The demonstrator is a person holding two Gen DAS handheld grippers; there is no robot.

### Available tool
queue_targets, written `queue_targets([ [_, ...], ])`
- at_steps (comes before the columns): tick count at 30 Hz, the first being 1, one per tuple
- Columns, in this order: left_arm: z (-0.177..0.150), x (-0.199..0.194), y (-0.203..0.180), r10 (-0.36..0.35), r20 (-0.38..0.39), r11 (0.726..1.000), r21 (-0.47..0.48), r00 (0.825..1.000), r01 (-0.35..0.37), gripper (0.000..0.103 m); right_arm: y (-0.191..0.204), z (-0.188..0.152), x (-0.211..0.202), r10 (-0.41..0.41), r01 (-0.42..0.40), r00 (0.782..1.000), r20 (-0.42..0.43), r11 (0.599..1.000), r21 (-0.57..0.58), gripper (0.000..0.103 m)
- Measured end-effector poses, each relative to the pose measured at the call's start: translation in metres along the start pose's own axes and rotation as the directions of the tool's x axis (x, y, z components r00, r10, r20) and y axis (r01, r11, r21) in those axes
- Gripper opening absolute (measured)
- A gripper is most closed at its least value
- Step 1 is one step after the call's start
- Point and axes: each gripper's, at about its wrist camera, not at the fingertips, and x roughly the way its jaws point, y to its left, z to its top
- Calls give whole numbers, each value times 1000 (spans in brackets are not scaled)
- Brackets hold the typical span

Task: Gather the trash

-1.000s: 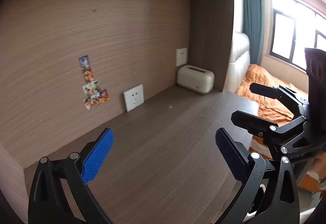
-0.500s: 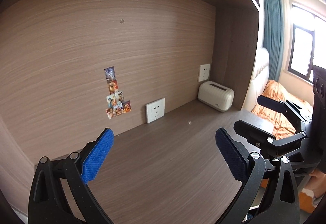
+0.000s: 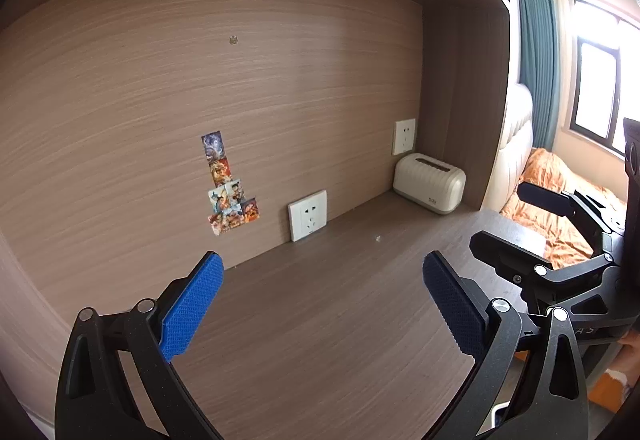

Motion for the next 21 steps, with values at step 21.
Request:
queue_targets([
  [21, 4, 17, -3, 1, -5, 1000, 10, 1000, -1, 98, -9, -11, 4, -34, 35, 999, -23, 999, 23, 98],
])
